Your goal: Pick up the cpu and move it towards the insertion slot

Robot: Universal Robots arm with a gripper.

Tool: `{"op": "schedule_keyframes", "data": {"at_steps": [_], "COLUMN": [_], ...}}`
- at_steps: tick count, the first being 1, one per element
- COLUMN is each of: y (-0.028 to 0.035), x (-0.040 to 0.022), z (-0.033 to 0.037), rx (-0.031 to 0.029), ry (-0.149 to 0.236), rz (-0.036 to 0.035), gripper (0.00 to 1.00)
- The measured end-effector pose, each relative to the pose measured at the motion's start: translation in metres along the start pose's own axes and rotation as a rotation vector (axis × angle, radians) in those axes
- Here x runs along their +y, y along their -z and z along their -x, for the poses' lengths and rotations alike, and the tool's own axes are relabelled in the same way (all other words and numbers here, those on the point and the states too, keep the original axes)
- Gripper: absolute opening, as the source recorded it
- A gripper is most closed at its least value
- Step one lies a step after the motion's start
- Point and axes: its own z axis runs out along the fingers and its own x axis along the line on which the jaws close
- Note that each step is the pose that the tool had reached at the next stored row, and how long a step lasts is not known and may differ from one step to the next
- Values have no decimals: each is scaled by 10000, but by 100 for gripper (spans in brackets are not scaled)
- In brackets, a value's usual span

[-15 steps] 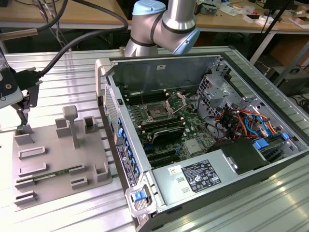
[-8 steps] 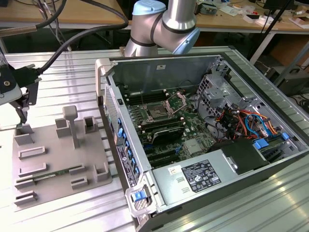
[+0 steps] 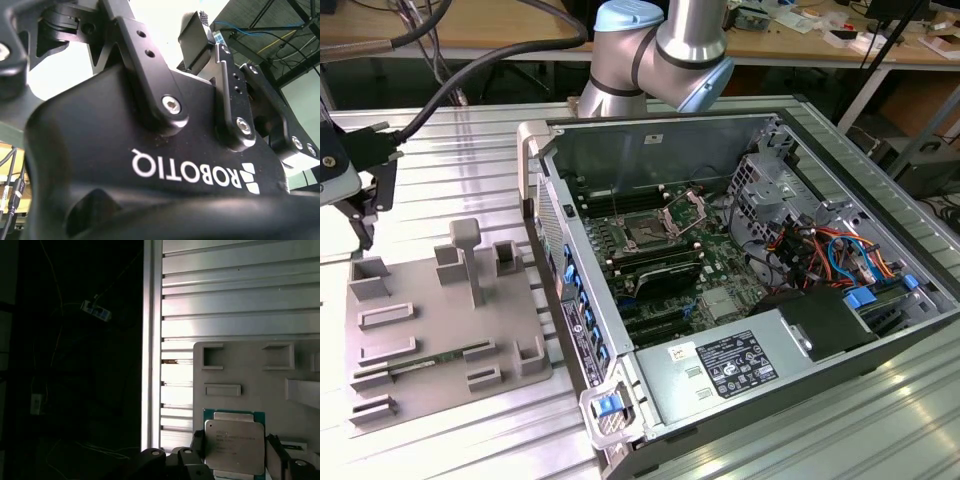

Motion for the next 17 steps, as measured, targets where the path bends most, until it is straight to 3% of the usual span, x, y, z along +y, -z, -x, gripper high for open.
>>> {"op": "schedule_keyframes", "data": {"at_steps": [17], "y": [65], "x": [2], "z": [0], "rx": [0], "ry": [0], "rz": [0], "gripper": [55]}}
